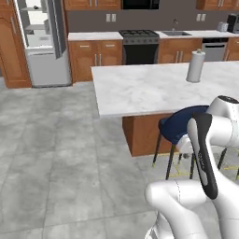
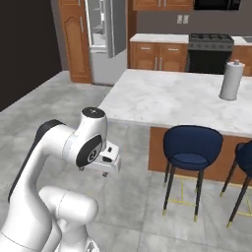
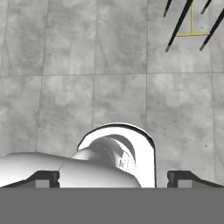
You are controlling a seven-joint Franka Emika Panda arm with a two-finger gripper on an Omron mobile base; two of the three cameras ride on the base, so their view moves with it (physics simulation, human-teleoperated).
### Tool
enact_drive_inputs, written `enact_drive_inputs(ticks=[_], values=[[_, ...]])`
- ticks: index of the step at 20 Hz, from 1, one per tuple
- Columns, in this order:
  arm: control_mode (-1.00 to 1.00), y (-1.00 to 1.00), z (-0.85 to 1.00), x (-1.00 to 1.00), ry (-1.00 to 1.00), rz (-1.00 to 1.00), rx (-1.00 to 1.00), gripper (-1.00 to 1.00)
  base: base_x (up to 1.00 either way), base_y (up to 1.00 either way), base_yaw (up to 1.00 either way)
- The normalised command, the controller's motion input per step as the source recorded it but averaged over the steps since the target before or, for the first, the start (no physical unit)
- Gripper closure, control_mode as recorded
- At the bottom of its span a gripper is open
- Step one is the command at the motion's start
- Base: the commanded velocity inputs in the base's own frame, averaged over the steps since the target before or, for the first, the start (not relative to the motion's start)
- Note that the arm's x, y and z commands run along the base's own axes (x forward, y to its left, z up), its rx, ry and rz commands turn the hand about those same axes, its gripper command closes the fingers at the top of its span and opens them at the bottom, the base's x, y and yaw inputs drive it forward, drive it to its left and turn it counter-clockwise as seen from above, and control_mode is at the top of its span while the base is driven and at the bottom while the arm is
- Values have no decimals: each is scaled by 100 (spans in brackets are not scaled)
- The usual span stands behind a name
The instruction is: Take the cheese, chicken drumstick, and eggplant from the fridge and place them on the plate on the dining counter to create an appetizer plate.
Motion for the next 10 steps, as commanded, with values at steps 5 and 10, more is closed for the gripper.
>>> enact_drive_inputs(ticks=[5, 10], values=[[100, 0, 0, 0, 0, 0, 0, -100, 8, 100, 0], [100, 0, 0, 0, 0, 0, 0, -100, 14, 100, 0]])
